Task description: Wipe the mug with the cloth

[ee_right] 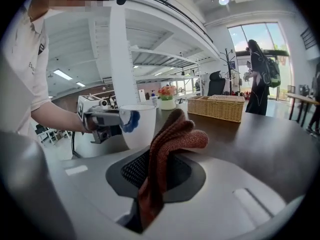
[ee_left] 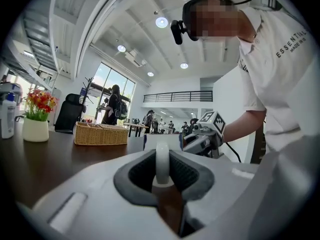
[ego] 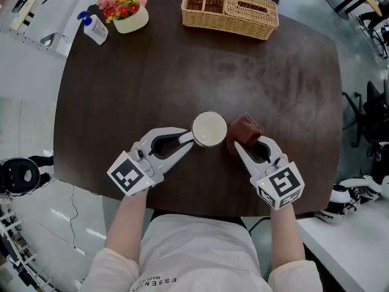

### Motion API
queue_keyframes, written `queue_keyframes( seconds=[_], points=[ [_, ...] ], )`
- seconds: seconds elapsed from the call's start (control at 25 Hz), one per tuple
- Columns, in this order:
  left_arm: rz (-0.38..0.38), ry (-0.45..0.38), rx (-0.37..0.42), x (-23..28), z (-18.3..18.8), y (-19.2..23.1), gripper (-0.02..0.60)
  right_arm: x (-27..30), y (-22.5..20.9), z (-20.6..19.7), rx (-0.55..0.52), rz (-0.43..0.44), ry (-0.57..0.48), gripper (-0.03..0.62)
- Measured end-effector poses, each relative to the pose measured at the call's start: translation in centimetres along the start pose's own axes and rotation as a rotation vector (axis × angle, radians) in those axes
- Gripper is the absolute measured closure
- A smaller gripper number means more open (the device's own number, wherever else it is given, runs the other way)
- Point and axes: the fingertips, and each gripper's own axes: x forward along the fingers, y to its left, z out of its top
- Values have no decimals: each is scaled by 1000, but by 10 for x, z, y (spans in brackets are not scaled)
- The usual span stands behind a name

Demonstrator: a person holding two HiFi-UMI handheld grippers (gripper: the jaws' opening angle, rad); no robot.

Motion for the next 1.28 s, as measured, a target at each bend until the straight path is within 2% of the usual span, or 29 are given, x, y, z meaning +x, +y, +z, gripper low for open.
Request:
queue_keyframes(
  seconds=[0.28, 0.4, 0.56, 0.96, 1.08, 1.16, 1.28],
  points=[
    [-39, 49, 21, 12, -35, 0, 514, 3, -10, 0, -20, -35, -35, 510],
    [-38, 55, 24, 15, -41, 0, 513, 4, -11, -3, -75, -44, -26, 510],
    [-51, 93, 30, 16, -43, 1, 512, 1, -10, -4, -72, -39, -31, 510],
    [7, 199, 2, 2, -60, 11, 466, -8, -6, 0, -32, -23, -37, 510],
    [32, 194, -22, -3, -55, 13, 463, -10, -2, 3, -31, -13, -35, 510],
    [52, 161, -17, -7, -43, 12, 463, -14, 1, 5, -32, -20, -31, 510],
    [93, 111, 50, -16, -18, -6, 465, -24, 12, 0, -20, -59, -21, 510]
  ],
)
